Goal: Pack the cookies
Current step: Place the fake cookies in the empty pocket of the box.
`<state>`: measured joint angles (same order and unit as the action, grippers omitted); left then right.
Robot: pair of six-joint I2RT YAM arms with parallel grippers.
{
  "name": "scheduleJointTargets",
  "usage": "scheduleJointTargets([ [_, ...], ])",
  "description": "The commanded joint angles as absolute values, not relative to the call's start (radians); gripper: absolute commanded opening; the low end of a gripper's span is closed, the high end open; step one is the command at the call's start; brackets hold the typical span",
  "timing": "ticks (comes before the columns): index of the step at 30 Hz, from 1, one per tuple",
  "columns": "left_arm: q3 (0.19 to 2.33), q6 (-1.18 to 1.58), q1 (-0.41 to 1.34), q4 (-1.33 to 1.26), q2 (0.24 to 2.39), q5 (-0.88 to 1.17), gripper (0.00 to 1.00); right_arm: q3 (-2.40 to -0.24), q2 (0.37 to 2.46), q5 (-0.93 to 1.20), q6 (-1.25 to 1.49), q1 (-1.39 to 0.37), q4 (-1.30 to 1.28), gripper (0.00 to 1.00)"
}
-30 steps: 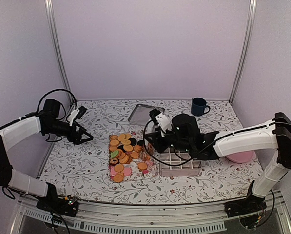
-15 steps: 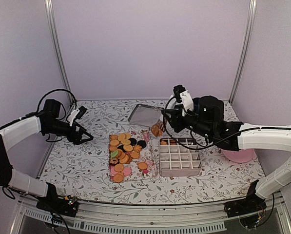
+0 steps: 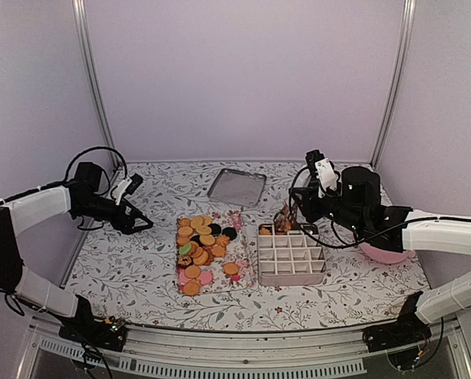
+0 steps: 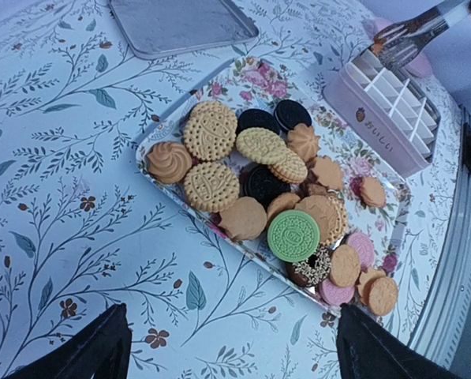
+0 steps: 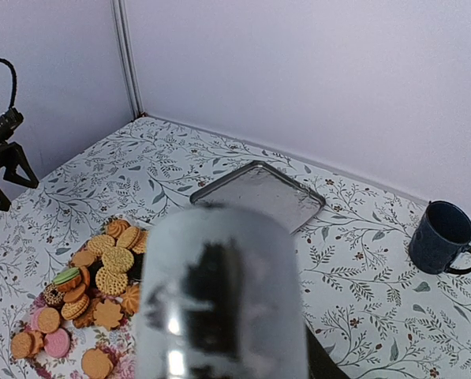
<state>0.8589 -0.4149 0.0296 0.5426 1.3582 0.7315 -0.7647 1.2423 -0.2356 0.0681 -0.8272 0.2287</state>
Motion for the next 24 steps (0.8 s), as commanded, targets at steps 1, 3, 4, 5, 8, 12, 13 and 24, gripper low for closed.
scheduleJointTargets([
  [1, 0.879, -0.411, 0.021, 0.529, 1.354, 0.753, 0.91, -0.759, 1.227, -0.261, 0.083, -0.818, 0.244, 0.2],
  [3, 0.873, -0.412, 0.021, 0.529, 1.348, 0.752, 0.91, -0.753, 1.229, -0.266, 0.081, -0.815, 0.245, 0.2],
  [4, 0.872, -0.41, 0.02, 0.529, 1.344, 0.752, 0.91, -0.75, 1.227, -0.269, 0.08, -0.813, 0.246, 0.2],
  [5, 0.87, -0.41, 0.021, 0.53, 1.342, 0.751, 0.91, -0.745, 1.223, -0.273, 0.078, -0.812, 0.245, 0.2],
  [8, 0.866, -0.408, 0.021, 0.529, 1.334, 0.75, 0.91, -0.732, 1.211, -0.281, 0.075, -0.803, 0.245, 0.2],
  [12, 0.864, -0.407, 0.021, 0.53, 1.329, 0.75, 0.91, -0.712, 1.192, -0.285, 0.074, -0.791, 0.246, 0.2],
  [13, 0.864, -0.407, 0.021, 0.531, 1.328, 0.75, 0.91, -0.711, 1.19, -0.285, 0.074, -0.789, 0.245, 0.2],
  [24, 0.86, -0.408, 0.021, 0.532, 1.319, 0.749, 0.91, -0.699, 1.184, -0.279, 0.072, -0.781, 0.245, 0.34],
])
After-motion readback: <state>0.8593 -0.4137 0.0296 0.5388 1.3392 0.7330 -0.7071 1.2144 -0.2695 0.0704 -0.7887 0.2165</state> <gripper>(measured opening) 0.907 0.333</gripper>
